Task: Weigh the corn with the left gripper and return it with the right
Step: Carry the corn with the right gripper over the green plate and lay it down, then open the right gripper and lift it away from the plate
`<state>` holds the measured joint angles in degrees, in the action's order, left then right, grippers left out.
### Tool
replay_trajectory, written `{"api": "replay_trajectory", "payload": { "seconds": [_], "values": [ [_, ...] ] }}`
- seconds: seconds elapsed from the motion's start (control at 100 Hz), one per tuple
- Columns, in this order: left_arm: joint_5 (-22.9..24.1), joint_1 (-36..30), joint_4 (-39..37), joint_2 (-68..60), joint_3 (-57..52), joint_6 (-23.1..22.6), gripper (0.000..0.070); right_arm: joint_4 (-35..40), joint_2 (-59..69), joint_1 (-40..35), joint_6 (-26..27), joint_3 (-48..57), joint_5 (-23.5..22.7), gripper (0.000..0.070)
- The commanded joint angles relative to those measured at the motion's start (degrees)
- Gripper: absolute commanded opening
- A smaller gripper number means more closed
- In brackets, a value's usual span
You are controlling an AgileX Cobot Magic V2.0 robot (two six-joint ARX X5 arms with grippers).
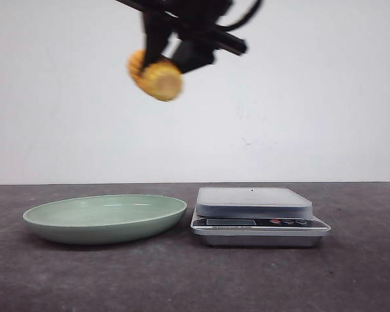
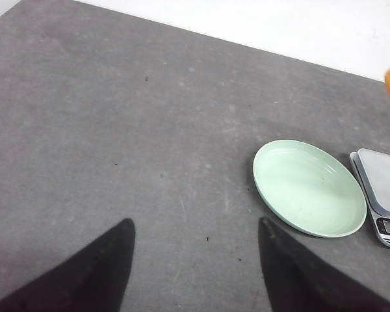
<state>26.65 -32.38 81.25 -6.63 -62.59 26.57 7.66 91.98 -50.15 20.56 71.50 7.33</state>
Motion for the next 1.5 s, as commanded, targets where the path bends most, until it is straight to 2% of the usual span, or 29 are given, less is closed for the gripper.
{"api": "replay_trajectory", "payload": {
  "seconds": [0.0, 0.51, 0.61, 0.69, 0.85, 0.92, 1.1, 1.23, 1.36, 1.49],
  "values": [
    [0.04, -0.22, 0.22, -0.04, -0.68, -0.52, 0.0349, -2.05, 2.86, -1.51, 2.21, 1.95, 0.24, 0.0],
    [0.02, -0.22, 1.07, -0.04, -0.68, -0.37, 0.0349, -3.08, 18.58, -2.54, 13.6, 5.55, 1.84, 0.0],
    [0.0, -0.22, 1.31, -0.04, -0.68, -0.37, 0.0349, -2.99, 20.33, -2.56, 13.97, 5.55, 1.73, 0.003],
    [-0.2, -0.22, 1.33, -0.04, -0.68, -0.37, 0.0349, -3.06, 20.9, -2.62, 13.99, 5.55, 1.75, 0.0136],
    [-0.17, -0.22, 1.36, -0.04, -0.68, -0.35, 0.0349, -3.41, 20.9, -2.86, 13.99, 5.55, 2.19, 0.048],
    [-0.2, -0.22, 1.38, -0.04, -0.68, -0.35, 0.0349, -3.37, 20.87, -2.8, 13.97, 5.55, 2.16, 0.0552],
    [-0.17, -0.22, 1.38, -0.04, -0.68, -0.46, 0.0349, -2.47, 19.34, -1.36, 12.79, 5.79, 0.66, 0.0554],
    [-0.17, -0.22, 1.36, -0.04, -0.68, -0.66, 0.0349, -1.62, 14.32, 0.79, 10.01, 6.23, -0.28, 0.0554],
    [-0.17, -0.22, 1.2, -0.04, -0.68, -0.79, 0.0349, 0.79, 5.49, 3.85, 5.53, 6.25, -0.22, 0.0552],
    [-0.17, -0.22, 1.11, -0.04, -0.68, -0.76, 0.0349, 7.04, -5.62, 7.19, -0.57, 6.25, -0.13, 0.0552]
  ]
}}
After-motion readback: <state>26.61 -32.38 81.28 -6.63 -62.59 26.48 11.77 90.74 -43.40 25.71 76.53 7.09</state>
